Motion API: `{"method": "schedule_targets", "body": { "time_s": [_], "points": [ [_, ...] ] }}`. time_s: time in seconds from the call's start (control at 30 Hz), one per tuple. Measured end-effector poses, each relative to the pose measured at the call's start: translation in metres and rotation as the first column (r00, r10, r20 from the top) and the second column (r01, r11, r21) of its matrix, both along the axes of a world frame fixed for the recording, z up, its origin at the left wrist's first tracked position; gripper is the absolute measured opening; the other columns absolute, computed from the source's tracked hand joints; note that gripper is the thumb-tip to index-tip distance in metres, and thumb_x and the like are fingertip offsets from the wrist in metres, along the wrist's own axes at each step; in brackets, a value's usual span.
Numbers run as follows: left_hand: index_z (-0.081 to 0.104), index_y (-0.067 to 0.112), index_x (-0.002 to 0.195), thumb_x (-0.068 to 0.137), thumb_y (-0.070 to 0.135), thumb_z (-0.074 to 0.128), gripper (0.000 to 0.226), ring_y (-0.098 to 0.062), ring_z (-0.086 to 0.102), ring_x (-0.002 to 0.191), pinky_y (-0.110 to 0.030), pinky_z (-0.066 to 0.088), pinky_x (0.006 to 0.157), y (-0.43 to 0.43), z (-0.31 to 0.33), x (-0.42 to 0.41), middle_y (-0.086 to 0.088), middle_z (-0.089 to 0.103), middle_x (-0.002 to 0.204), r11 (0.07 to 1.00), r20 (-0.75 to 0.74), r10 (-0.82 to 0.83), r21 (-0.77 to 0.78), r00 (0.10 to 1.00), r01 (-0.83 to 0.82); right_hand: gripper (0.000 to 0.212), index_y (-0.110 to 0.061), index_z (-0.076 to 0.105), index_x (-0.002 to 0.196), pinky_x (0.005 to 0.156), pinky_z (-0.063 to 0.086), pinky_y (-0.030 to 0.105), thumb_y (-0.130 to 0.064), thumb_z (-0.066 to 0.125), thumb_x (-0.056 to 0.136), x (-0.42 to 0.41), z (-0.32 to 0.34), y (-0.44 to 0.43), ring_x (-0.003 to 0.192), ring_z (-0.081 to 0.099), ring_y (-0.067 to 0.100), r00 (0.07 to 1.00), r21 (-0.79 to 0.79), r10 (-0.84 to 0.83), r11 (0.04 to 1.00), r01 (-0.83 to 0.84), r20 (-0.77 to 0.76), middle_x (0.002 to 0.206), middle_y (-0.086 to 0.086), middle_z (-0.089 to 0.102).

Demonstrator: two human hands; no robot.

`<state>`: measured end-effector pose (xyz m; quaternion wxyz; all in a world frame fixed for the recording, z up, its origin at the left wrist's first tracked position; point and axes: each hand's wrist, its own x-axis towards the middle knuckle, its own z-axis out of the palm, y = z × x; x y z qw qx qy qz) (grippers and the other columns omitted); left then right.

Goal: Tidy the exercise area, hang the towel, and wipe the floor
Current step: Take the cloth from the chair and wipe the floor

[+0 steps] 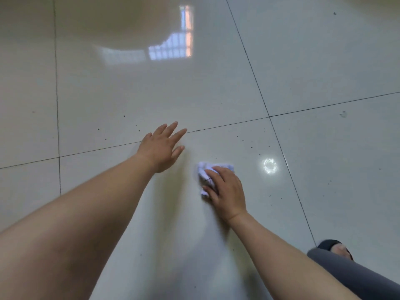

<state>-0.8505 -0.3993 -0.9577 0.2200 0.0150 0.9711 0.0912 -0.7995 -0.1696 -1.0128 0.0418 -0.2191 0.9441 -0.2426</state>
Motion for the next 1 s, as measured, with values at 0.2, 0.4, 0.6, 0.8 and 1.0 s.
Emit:
{"method": "schedule_targets", "body": {
  "time_s": [0.2,0.4,0.6,0.8,1.0],
  "points": [
    [0.007,0.035,0.149,0.099,0.047,0.025,0.055,-0.021,0.004,0.146,-0.048,0.020,0.114,0.023,0.082,0.008,0.004,0.000,0.159,0.991,0.062,0.123,0.041,0.990,-0.126,0.033,-0.025,0.054,0.121,0.085,0.037,0.037,-0.032,0.052,0.089,-0.018,0.102,-0.008,0.116,0.046,0.022,0.970,0.100,-0.120,0.990,0.101,0.212,0.128,-0.003,0.051],
    [0.011,0.033,0.149,0.099,0.044,0.026,0.054,-0.022,0.009,0.145,-0.045,0.023,0.113,0.017,0.240,0.029,0.002,0.007,0.159,0.950,0.067,0.301,0.070,0.951,-0.305,0.034,-0.029,0.049,0.125,0.089,0.034,0.034,-0.031,0.051,0.092,-0.021,0.270,-0.020,0.117,0.041,0.017,0.913,0.022,-0.224,0.973,0.230,0.342,0.128,-0.007,0.047],
    [0.010,0.033,0.150,0.100,0.043,0.026,0.053,-0.022,0.010,0.145,-0.044,0.021,0.113,0.012,0.411,0.053,0.001,0.009,0.159,0.896,-0.031,0.430,0.142,0.902,-0.422,0.033,-0.029,0.049,0.124,0.091,0.041,0.039,-0.030,0.049,0.091,-0.019,0.439,-0.028,0.115,0.044,0.018,0.923,-0.057,-0.157,0.980,0.189,0.351,0.125,-0.005,0.050],
    [0.007,0.035,0.149,0.099,0.045,0.024,0.054,-0.021,0.008,0.145,-0.045,0.021,0.114,0.006,0.547,0.084,0.002,0.007,0.159,0.871,-0.050,0.482,0.133,0.875,-0.473,0.031,-0.027,0.050,0.122,0.088,0.044,0.034,-0.029,0.049,0.091,-0.003,0.589,-0.044,0.108,0.048,0.015,0.939,-0.118,-0.081,0.985,0.127,0.336,0.118,-0.005,0.052],
    [0.007,0.036,0.149,0.098,0.046,0.024,0.054,-0.022,0.008,0.145,-0.047,0.020,0.114,-0.007,0.653,0.102,0.002,0.008,0.159,0.856,-0.108,0.513,0.141,0.852,-0.497,0.034,-0.024,0.050,0.126,0.091,0.042,0.032,-0.028,0.051,0.092,0.013,0.706,-0.069,0.110,0.047,0.014,0.944,-0.184,-0.015,0.980,0.080,0.330,0.123,-0.002,0.050]
  ]
}}
